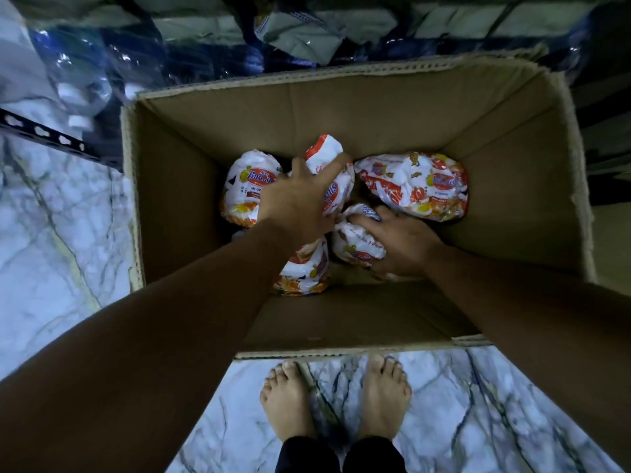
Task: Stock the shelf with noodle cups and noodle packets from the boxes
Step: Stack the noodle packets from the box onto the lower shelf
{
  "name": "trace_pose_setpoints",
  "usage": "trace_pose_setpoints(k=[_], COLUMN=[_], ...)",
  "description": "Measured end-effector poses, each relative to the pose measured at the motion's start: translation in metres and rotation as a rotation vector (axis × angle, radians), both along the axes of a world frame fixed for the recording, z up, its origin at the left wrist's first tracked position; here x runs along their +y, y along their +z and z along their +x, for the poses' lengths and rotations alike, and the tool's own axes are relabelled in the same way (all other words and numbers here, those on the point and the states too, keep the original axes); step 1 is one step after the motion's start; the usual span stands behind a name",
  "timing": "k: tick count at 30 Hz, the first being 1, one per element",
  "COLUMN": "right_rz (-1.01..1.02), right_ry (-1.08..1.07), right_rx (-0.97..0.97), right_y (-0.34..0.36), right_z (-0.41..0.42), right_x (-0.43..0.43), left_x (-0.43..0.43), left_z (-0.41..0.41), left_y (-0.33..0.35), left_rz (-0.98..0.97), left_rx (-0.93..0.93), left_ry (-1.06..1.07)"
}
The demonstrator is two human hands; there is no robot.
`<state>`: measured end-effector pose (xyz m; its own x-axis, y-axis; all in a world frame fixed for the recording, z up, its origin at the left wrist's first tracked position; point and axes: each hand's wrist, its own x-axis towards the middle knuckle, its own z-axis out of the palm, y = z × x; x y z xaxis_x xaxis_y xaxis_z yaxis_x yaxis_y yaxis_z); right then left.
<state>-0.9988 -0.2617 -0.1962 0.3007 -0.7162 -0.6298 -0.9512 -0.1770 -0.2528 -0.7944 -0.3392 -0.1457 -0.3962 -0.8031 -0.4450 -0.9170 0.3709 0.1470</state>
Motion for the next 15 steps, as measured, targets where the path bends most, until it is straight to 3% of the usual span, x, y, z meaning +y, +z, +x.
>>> trace_pose_setpoints(k=[7, 15], right_rz=[-0.097, -0.184], right_ry=[-0.229, -0.293], right_rx=[-0.022, -0.057], right_y=[0.133, 0.336], right_z=[-0.008, -0.012], right_x=[0.029, 0.049], left_x=[0.024, 0.062], left_z=[0.027, 0.055], left_y=[0.093, 0.288], left_rz=[-0.095, -0.095], left_rx=[0.136, 0.264], left_ry=[-0.025, 0.098])
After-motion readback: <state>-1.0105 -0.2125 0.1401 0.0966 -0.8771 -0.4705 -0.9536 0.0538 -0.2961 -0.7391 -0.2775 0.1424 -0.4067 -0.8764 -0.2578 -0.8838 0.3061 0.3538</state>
